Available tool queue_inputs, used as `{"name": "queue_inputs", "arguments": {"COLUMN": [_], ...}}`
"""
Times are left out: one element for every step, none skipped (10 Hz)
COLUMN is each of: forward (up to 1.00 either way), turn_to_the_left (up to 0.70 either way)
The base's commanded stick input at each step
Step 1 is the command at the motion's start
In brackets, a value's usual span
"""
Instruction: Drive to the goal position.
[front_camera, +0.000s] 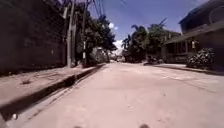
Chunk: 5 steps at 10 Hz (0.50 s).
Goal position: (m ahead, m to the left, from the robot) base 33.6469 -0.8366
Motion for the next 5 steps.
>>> {"name": "queue_inputs", "arguments": {"forward": [0.00, 0.00, 0.76, 1.00, 1.00], "turn_to_the_left": [0.00, 0.00, 0.00, 0.00, 0.00]}}
